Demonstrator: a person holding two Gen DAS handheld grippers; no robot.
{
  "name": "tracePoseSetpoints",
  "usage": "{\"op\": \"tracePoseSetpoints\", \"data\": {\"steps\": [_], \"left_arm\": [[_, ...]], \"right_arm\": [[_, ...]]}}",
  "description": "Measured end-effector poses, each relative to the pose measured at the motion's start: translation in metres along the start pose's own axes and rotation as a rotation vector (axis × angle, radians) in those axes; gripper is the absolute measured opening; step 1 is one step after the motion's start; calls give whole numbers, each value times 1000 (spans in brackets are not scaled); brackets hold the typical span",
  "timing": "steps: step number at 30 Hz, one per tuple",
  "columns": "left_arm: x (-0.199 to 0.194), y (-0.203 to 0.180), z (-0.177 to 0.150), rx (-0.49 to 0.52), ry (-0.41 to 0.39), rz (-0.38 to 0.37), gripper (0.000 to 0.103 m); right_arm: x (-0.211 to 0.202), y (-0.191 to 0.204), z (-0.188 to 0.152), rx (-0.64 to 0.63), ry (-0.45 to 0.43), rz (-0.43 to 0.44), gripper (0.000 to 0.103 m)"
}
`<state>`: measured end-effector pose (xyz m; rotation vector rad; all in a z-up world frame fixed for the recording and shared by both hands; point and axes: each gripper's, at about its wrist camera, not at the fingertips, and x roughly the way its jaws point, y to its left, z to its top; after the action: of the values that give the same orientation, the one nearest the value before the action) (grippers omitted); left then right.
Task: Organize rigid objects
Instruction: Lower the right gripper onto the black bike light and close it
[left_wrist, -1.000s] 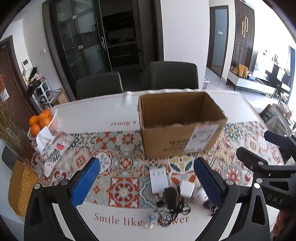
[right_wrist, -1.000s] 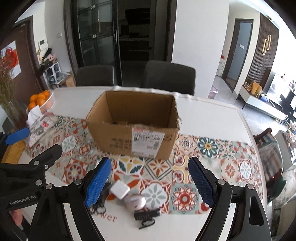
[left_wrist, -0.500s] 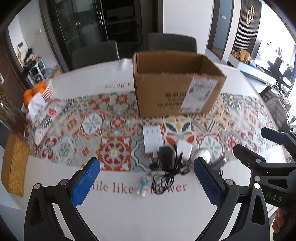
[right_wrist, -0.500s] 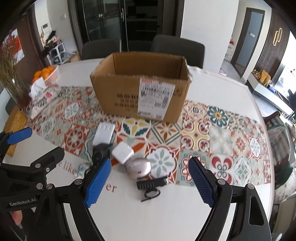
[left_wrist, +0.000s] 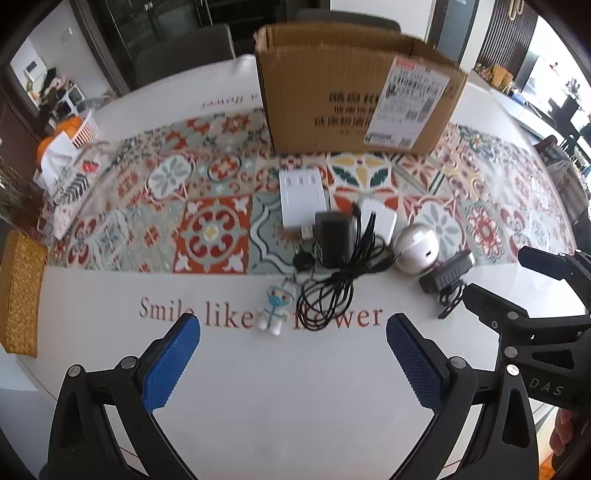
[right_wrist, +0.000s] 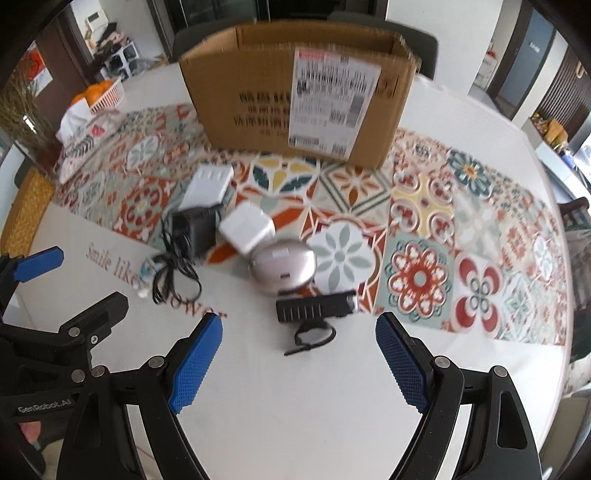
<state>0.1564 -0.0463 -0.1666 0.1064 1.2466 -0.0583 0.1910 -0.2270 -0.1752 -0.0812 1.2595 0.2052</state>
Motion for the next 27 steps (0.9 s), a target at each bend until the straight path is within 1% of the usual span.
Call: {"op": "tracePoseSetpoints", "data": {"steps": [6,10,17,25,26,27], "left_arm": [[24,-6,-4,-11,65,22,103],[38,-8,-5,-16,102,41,102],[57,-10,-2,-16,131,75,102],[68,-9,1,-20,148,85,102],[69,-9,1,-20,150,86,102],[70,-9,1,-21,153,88,102]], "right_arm": [[29,-6,-2,-19,75,10,85],[45,-8,0,-27,106,12,85],[68,-13,4,-26,130,14,85],[85,-17,9,-22,136,22,85],[88,-18,9,-19,137,19,84],[89,-18,9,-16,139,17,80]]}}
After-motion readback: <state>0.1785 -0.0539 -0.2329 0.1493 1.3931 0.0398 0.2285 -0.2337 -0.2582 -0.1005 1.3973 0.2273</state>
